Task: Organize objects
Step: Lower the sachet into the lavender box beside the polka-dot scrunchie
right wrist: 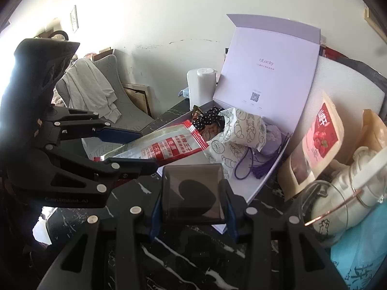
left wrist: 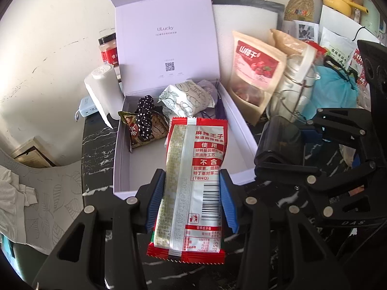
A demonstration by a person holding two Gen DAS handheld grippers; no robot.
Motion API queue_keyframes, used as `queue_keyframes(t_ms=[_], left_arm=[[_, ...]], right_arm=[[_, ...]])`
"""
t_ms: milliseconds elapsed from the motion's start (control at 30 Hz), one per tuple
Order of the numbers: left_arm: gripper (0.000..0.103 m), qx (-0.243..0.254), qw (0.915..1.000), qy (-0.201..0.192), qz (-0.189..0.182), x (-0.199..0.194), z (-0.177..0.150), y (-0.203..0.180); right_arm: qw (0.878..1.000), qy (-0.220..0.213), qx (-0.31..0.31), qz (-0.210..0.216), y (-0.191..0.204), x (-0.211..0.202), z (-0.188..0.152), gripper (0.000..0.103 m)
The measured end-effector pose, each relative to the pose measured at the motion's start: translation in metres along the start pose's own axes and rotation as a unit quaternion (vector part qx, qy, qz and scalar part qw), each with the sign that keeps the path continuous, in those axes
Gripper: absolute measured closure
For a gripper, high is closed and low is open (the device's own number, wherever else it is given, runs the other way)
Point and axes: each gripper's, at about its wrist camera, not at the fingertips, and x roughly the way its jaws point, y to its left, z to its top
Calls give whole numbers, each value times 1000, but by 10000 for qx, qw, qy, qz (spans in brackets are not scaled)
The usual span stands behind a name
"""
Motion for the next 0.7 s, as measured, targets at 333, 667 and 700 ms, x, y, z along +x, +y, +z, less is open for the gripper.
queue_keyframes(t_ms=[333, 667, 700], left_arm=[[60, 41, 10000, 84, 23, 40, 22, 20], [60, 205, 9997, 87, 41, 74, 39, 39], [60, 214, 9997, 89, 34, 76, 40, 41]], right_arm=[[10000, 25, 21, -62, -17, 32, 20, 60], [9998, 77, 127, -136, -32, 66, 33, 60], [9998, 87, 137, -119, -33, 70, 34, 60]])
